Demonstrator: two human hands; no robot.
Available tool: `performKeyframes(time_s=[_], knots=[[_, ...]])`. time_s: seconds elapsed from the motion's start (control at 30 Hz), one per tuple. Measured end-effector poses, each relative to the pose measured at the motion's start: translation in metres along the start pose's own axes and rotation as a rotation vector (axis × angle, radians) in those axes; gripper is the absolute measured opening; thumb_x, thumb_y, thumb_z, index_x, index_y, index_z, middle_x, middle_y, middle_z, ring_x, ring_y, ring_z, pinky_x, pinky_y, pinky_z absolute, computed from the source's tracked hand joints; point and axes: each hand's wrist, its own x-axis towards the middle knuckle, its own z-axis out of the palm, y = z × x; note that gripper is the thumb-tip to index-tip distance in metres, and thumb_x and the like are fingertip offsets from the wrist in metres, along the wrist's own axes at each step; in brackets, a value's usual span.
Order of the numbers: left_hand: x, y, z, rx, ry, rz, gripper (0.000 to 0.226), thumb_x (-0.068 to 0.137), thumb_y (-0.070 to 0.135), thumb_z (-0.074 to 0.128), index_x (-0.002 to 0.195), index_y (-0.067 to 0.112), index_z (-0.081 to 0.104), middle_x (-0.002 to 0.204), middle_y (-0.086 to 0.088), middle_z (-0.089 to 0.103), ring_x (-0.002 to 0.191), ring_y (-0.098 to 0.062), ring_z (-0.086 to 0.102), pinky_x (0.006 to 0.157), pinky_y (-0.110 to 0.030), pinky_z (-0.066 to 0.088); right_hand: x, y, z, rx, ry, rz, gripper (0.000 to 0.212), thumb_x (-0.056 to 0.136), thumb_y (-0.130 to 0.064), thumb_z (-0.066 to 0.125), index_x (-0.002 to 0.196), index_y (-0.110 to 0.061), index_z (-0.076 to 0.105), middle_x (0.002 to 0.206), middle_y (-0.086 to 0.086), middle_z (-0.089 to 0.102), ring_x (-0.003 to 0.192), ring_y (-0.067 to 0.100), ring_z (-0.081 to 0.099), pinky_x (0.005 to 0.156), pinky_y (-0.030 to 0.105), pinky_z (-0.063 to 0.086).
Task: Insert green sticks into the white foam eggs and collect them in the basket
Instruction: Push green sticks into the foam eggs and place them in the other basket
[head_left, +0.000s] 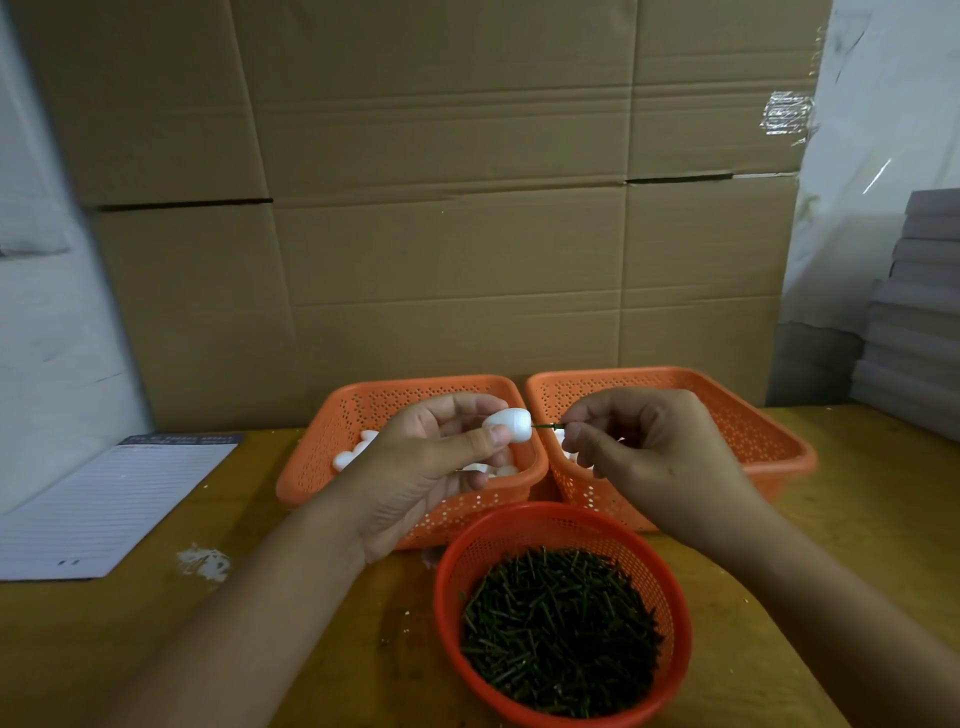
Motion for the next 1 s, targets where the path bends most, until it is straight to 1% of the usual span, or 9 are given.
performKeyframes(time_s=[0.1, 0.23, 0.43, 0.5, 0.57, 0.73, 0.8, 0.87, 1.0], knots=[[0.000, 0.000, 0.001, 0.026, -0.006, -0.001, 0.035, 0.079, 0.017, 0.077, 0.113, 0.012, 0.069, 0.101, -0.005, 0.074, 0.082, -0.012, 0.067, 0.070, -0.022, 0.055, 0.000, -0.001, 0.001, -0.001, -0.009, 0.006, 0.016, 0.089, -0.010, 0.071, 0.079, -0.023, 0.073, 0.067, -0.001, 0.069, 0.061, 0.020, 0.066, 0.060, 0.039, 0.054], [-0.001, -0.001, 0.004, 0.071, -0.017, 0.005, 0.027, 0.080, 0.019, 0.078, 0.107, 0.019, 0.074, 0.102, -0.005, 0.075, 0.083, -0.011, 0.067, 0.071, -0.023, 0.055, -0.002, -0.003, 0.004, -0.011, -0.020, -0.009, 0.015, 0.088, -0.011, 0.072, 0.080, -0.023, 0.074, 0.067, -0.002, 0.069, 0.059, 0.013, 0.063, 0.054, 0.027, 0.048], [-0.003, -0.001, 0.009, 0.098, -0.022, 0.012, 0.020, 0.079, 0.020, 0.079, 0.097, 0.028, 0.078, 0.102, -0.004, 0.075, 0.083, -0.010, 0.068, 0.070, -0.021, 0.055, -0.005, -0.006, 0.009, -0.031, -0.020, -0.019, 0.018, 0.088, -0.010, 0.072, 0.078, -0.025, 0.075, 0.063, -0.007, 0.068, 0.052, 0.008, 0.059, 0.050, 0.021, 0.044], [-0.004, -0.001, 0.010, 0.102, -0.017, 0.016, 0.019, 0.078, 0.020, 0.079, 0.096, 0.027, 0.079, 0.102, -0.005, 0.075, 0.083, -0.011, 0.068, 0.069, -0.021, 0.055, -0.005, -0.006, 0.011, 0.001, -0.012, -0.001, 0.018, 0.088, -0.010, 0.072, 0.077, -0.024, 0.074, 0.063, -0.005, 0.069, 0.053, 0.011, 0.061, 0.050, 0.026, 0.046], [-0.004, 0.000, 0.009, 0.112, -0.015, 0.019, 0.019, 0.079, 0.019, 0.080, 0.096, 0.025, 0.078, 0.102, -0.005, 0.075, 0.082, -0.012, 0.068, 0.069, -0.021, 0.055, -0.005, -0.007, 0.012, 0.051, -0.014, 0.035, 0.015, 0.088, -0.010, 0.073, 0.078, -0.022, 0.074, 0.063, -0.002, 0.070, 0.057, 0.018, 0.065, 0.055, 0.034, 0.050], [-0.004, 0.002, 0.007, 0.134, -0.008, 0.022, 0.020, 0.079, 0.022, 0.081, 0.098, 0.024, 0.078, 0.103, -0.004, 0.075, 0.083, -0.012, 0.068, 0.072, -0.023, 0.056, -0.003, -0.009, 0.008, 0.180, -0.076, 0.121, 0.009, 0.089, -0.010, 0.072, 0.085, -0.018, 0.074, 0.067, 0.002, 0.072, 0.058, 0.015, 0.064, 0.058, 0.037, 0.052], [-0.004, 0.002, 0.005, 0.136, -0.008, 0.024, 0.022, 0.080, 0.023, 0.082, 0.101, 0.022, 0.077, 0.102, -0.006, 0.075, 0.083, -0.013, 0.068, 0.073, -0.024, 0.056, -0.003, -0.009, 0.006, 0.165, -0.071, 0.112, 0.011, 0.089, -0.011, 0.072, 0.082, -0.019, 0.075, 0.067, 0.005, 0.072, 0.058, 0.024, 0.063, 0.057, 0.043, 0.051], [-0.004, 0.002, 0.005, 0.161, -0.015, 0.023, 0.023, 0.079, 0.026, 0.082, 0.101, 0.022, 0.077, 0.098, -0.005, 0.075, 0.084, -0.012, 0.068, 0.073, -0.023, 0.055, -0.003, -0.008, 0.006, 0.126, -0.070, 0.087, 0.015, 0.089, -0.012, 0.071, 0.077, -0.022, 0.075, 0.066, 0.006, 0.071, 0.061, 0.031, 0.064, 0.057, 0.045, 0.050], [-0.004, 0.002, 0.005, 0.189, -0.044, 0.015, 0.017, 0.082, 0.027, 0.081, 0.099, 0.025, 0.078, 0.094, -0.002, 0.075, 0.083, -0.010, 0.066, 0.073, -0.021, 0.054, -0.003, -0.005, 0.008, 0.068, -0.090, 0.079, 0.018, 0.091, -0.011, 0.069, 0.077, -0.022, 0.074, 0.066, 0.003, 0.071, 0.058, 0.019, 0.065, 0.061, 0.046, 0.053]])
